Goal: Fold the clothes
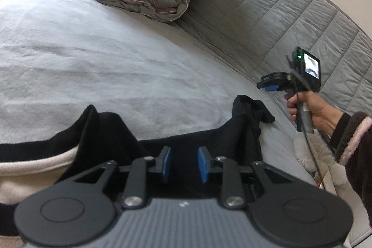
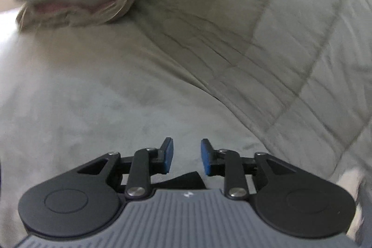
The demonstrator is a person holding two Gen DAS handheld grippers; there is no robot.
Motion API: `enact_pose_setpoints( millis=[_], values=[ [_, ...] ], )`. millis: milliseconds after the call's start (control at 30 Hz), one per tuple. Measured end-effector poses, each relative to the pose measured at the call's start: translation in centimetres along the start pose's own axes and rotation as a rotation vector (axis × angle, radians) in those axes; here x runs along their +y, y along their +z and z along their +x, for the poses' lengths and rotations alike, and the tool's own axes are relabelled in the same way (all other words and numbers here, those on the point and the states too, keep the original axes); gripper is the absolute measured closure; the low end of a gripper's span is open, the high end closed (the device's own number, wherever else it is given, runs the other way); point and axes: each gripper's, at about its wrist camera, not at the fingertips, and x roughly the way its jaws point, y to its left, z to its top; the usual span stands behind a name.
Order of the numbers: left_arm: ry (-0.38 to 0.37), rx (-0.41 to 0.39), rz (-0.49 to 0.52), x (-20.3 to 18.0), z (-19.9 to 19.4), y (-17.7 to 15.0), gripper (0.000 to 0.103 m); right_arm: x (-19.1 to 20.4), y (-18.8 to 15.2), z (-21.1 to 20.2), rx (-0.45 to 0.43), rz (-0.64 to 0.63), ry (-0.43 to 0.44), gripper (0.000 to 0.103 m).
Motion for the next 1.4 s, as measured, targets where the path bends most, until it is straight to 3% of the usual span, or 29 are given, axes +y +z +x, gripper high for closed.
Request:
enact_pose_setpoints(
  millis=[167, 300, 400, 567, 733, 833, 900, 1000, 1100, 1167, 1233, 1400],
  values=[
    [-0.004, -0.035, 0.058, -1.5, -0.8, 0.5, 0.076, -3.3, -2.0, -0.9, 0.123, 0.186, 0.159, 0.069],
    [-0.047, -0.043, 0.125, -4.3, -1.2, 1.0, 0.076, -5.9, -5.0, -1.4, 0.196, 0.348, 0.217, 0.067],
    [-0.07, -0.006, 0.226, -8.0, -0.5, 0.8, 0.076, -7.1, -6.1, -1.7, 0.167, 0.438, 0.242, 0.063],
    [-0.066, 0.09, 0.446, -14.9, 2.6, -0.2, 0.076, -8.2, -8.2, -2.2, 0.094, 0.556, 0.213, 0.061],
    [0.051, 0.167, 0.674, -18.5, 7.2, -2.8, 0.076, -8.3, -10.2, -1.7, 0.005, 0.6, 0.271, 0.06],
    [0.121, 0.163, 0.737, -19.3, 9.6, -3.6, 0.076, -8.7, -10.5, -1.1, -0.024, 0.59, 0.319, 0.062],
    [0.166, 0.133, 0.747, -19.7, 10.6, -3.7, 0.076, -8.8, -10.6, -1.1, -0.042, 0.565, 0.321, 0.077],
    [0.207, 0.125, 0.739, -20.1, 11.8, -3.6, 0.078, -9.1, -10.8, -0.8, -0.064, 0.554, 0.342, 0.088],
    [0.267, 0.132, 0.743, -20.6, 12.5, -3.5, 0.095, -9.6, -10.8, -0.8, -0.081, 0.568, 0.365, 0.093],
    [0.298, 0.138, 0.754, -20.9, 12.8, -3.4, 0.098, -9.7, -10.7, -1.1, -0.103, 0.565, 0.359, 0.093],
    [0.278, 0.144, 0.738, -21.1, 12.6, -3.1, 0.102, -9.8, -10.6, -1.3, -0.123, 0.556, 0.351, 0.094],
    [0.118, 0.165, 0.602, -20.8, 11.3, -1.0, 0.102, -10.7, -10.2, -1.9, -0.183, 0.543, 0.309, 0.094]
  ],
)
